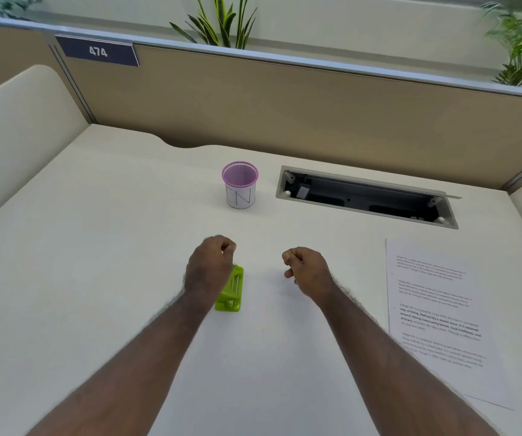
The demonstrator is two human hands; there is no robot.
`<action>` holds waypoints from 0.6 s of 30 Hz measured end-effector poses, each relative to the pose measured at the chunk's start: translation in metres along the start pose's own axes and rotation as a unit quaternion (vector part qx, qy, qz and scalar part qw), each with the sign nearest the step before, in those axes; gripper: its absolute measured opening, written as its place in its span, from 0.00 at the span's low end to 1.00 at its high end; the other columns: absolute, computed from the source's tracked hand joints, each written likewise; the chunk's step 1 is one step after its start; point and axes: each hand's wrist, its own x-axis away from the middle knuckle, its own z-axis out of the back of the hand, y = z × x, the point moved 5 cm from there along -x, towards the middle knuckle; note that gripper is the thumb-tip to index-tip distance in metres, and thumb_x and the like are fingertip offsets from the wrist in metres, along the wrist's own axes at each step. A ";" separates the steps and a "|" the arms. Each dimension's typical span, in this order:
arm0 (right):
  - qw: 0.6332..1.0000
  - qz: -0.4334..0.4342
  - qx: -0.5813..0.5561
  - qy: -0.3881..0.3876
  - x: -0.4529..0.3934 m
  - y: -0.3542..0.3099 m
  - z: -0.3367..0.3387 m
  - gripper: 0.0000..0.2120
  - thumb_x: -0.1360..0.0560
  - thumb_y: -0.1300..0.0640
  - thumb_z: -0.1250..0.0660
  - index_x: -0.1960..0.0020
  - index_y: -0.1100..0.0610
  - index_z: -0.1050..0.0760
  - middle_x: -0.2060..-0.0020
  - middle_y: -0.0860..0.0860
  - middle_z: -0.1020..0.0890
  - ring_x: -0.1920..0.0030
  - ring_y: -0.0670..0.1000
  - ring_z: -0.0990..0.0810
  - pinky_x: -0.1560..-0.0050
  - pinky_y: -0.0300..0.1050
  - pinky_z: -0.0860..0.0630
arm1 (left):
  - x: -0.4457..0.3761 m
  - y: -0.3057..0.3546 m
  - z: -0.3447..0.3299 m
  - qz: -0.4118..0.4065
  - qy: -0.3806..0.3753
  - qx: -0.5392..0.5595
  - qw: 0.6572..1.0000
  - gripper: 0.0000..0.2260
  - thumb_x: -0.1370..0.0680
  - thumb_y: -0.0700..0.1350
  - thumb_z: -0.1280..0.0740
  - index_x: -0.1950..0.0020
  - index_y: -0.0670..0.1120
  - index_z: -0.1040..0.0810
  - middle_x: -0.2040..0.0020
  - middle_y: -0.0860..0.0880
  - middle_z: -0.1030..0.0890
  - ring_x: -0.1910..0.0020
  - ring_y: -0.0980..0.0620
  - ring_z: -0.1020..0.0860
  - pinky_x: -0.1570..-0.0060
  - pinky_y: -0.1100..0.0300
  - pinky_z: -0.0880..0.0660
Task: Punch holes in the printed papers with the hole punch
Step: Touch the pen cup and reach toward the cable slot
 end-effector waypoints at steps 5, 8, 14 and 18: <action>0.999 0.040 0.013 0.015 -0.044 -0.059 -0.007 0.08 0.21 0.58 0.39 0.55 0.56 0.22 0.64 0.46 0.22 0.65 0.48 0.19 0.71 0.37 0.32 | -0.067 0.032 0.019 -0.024 0.029 0.025 0.999 0.09 0.22 0.48 0.37 0.56 0.46 0.19 0.56 0.47 0.15 0.55 0.43 0.19 0.54 0.52 0.22; 0.998 0.056 -0.004 0.033 -0.073 -0.093 -0.018 0.08 0.21 0.57 0.38 0.55 0.56 0.22 0.64 0.46 0.22 0.66 0.48 0.19 0.73 0.38 0.32 | -0.107 0.050 0.028 -0.042 0.046 0.024 0.998 0.10 0.22 0.48 0.37 0.54 0.44 0.19 0.56 0.45 0.15 0.56 0.42 0.20 0.56 0.53 0.23; 0.995 0.059 0.017 0.073 -0.123 -0.136 -0.040 0.17 0.22 0.55 0.35 0.70 0.52 0.28 0.73 0.49 0.23 0.59 0.58 0.15 0.68 0.42 0.29 | -0.156 0.067 0.027 -0.042 0.026 -0.012 0.999 0.09 0.22 0.47 0.37 0.52 0.45 0.18 0.53 0.44 0.15 0.53 0.42 0.19 0.51 0.49 0.20; 0.995 0.045 0.045 0.083 -0.148 -0.141 -0.047 0.16 0.23 0.54 0.35 0.62 0.65 0.21 0.63 0.63 0.16 0.62 0.59 0.19 0.56 0.53 0.20 | -0.170 0.069 0.018 -0.039 0.000 -0.060 0.997 0.10 0.22 0.46 0.37 0.50 0.46 0.17 0.52 0.45 0.15 0.52 0.42 0.19 0.52 0.51 0.20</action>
